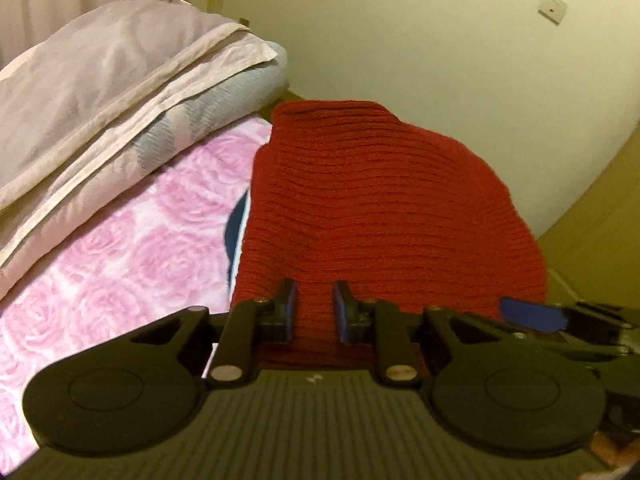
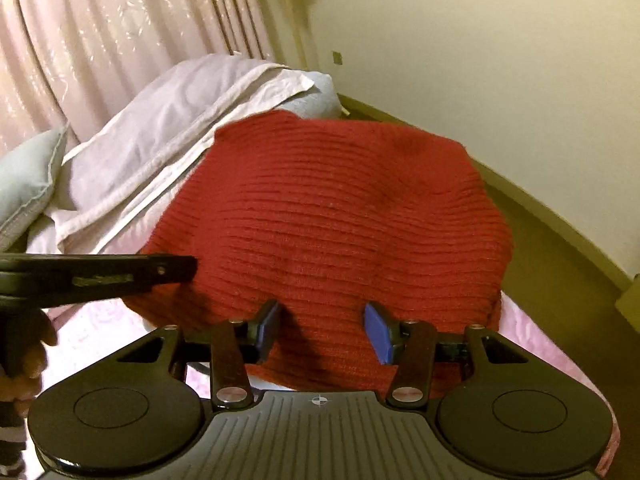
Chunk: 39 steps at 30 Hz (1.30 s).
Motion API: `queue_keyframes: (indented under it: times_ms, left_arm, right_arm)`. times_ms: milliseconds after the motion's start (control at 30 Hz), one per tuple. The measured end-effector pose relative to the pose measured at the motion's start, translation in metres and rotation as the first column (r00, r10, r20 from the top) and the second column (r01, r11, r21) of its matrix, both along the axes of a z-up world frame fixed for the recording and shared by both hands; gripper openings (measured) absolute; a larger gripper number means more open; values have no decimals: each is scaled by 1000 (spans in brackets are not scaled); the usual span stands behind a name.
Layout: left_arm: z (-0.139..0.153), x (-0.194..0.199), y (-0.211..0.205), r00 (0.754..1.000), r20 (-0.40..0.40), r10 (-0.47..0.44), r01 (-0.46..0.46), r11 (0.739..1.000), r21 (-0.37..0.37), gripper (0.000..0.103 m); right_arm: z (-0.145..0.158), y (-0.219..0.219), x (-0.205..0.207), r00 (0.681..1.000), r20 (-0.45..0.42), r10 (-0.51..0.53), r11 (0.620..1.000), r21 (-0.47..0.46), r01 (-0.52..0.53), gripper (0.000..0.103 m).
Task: Fold clothes
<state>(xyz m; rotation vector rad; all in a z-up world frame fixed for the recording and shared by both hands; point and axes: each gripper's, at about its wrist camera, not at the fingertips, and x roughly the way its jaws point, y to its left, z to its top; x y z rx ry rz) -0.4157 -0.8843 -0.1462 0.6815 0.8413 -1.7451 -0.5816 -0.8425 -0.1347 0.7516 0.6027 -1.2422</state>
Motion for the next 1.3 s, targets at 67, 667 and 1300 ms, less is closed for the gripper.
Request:
queue_keyframes:
  times_ms: [67,667,1300]
  left_arm:
    - [9,1,2,1000,-8,3,-3,1000,3,19]
    - [99,3,142,984,168,61,-68,997,33,30]
    - [146,33,272,986,163,44,-44,999,-3,37]
  right_arm:
    - [4,0,1,1000,-11,5,1000,-2,-5,51]
    - [67,137,-8,994,-8,-107,993,58,107,94]
    - [112,258,3,985,-6,-172,985,-35,172,102]
